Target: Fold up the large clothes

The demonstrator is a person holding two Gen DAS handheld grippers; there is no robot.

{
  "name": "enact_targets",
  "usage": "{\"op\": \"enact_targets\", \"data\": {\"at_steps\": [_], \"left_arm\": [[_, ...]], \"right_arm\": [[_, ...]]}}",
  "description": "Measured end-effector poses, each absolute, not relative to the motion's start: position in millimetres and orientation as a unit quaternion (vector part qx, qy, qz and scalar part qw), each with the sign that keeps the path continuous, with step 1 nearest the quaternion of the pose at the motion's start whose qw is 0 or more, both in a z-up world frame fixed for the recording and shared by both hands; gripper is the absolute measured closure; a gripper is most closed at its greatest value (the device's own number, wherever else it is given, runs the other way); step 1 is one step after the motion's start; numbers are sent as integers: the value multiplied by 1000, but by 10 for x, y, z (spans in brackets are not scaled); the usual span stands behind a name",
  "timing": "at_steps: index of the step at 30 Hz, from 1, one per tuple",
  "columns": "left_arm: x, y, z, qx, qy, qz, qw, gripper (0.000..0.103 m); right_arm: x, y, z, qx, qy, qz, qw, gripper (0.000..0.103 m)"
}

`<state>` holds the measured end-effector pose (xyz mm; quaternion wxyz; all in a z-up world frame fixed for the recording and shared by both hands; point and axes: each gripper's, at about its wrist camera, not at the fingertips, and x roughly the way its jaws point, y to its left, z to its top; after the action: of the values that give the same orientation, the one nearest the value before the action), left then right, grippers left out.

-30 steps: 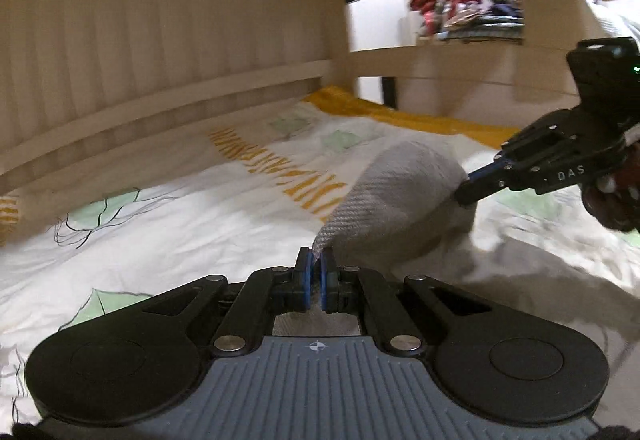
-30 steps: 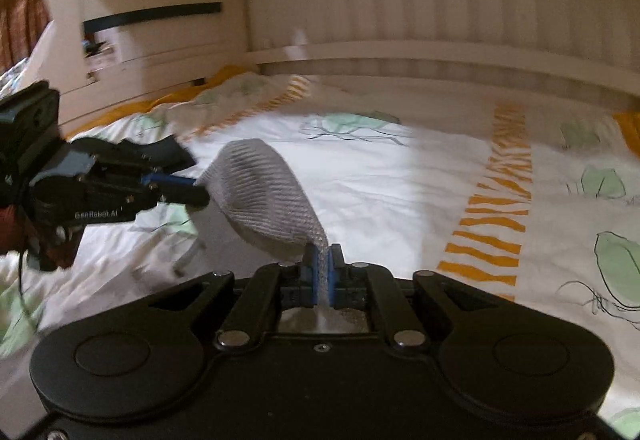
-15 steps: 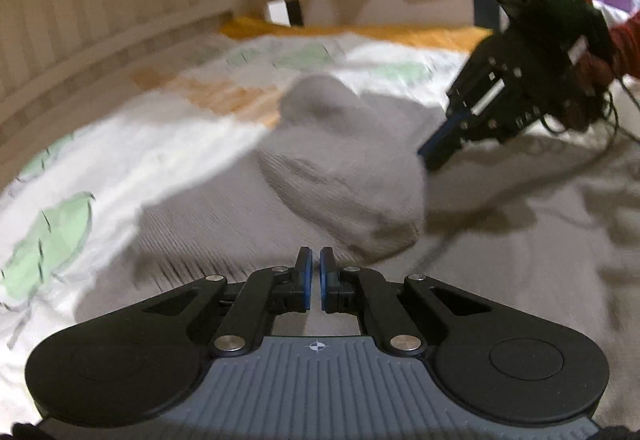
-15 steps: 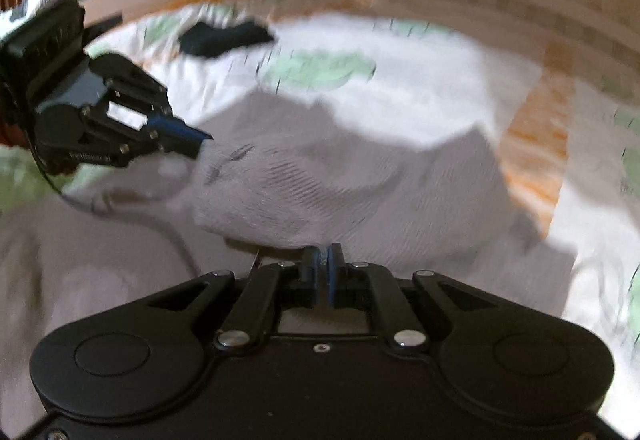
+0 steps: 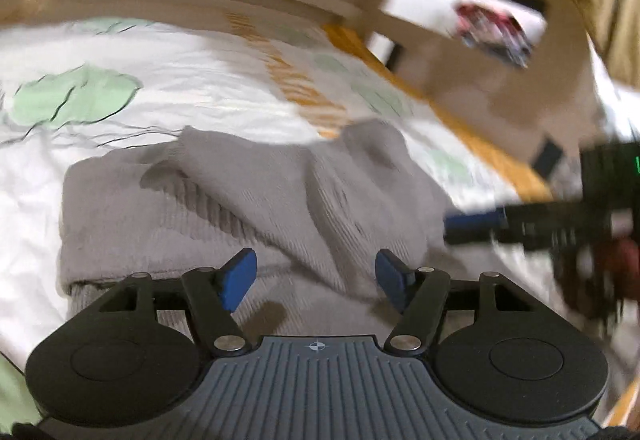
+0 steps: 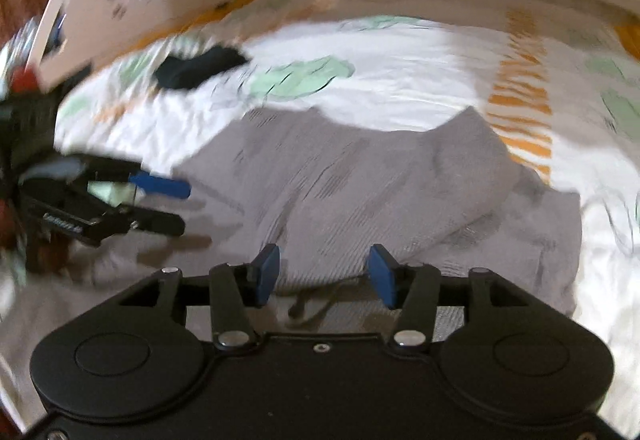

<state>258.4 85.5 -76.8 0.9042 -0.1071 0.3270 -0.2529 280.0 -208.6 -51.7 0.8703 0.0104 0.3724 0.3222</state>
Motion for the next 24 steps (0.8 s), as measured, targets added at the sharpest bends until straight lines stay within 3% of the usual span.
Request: {"op": "enact_targets", "data": {"at_steps": [13, 14, 15, 16, 17, 21, 24], "left_arm": [[2540, 912, -883, -164, 340, -215, 901, 38], [2536, 918, -883, -164, 339, -214, 901, 38], [2530, 928, -884, -164, 339, -213, 902, 38], [2530, 937, -888, -163, 339, -212, 902, 38], [2534, 932, -892, -161, 340, -212, 902, 38], [2558, 926, -935, -162, 345, -211, 900, 38], [2579, 933, -973, -170, 350, -207, 898, 38]], "right_arm": [[2714, -1817, -744, 86, 405, 262, 871, 46], [2737, -1821, -758, 92, 409, 251, 872, 51], [2738, -1829, -767, 93, 410, 243, 874, 77], [2736, -1845, -774, 89, 408, 231, 879, 95], [2723, -1864, -772, 87, 405, 223, 883, 97], [2666, -2121, -799, 119, 400, 185, 890, 97], [2634, -2200, -805, 137, 398, 182, 889, 86]]}}
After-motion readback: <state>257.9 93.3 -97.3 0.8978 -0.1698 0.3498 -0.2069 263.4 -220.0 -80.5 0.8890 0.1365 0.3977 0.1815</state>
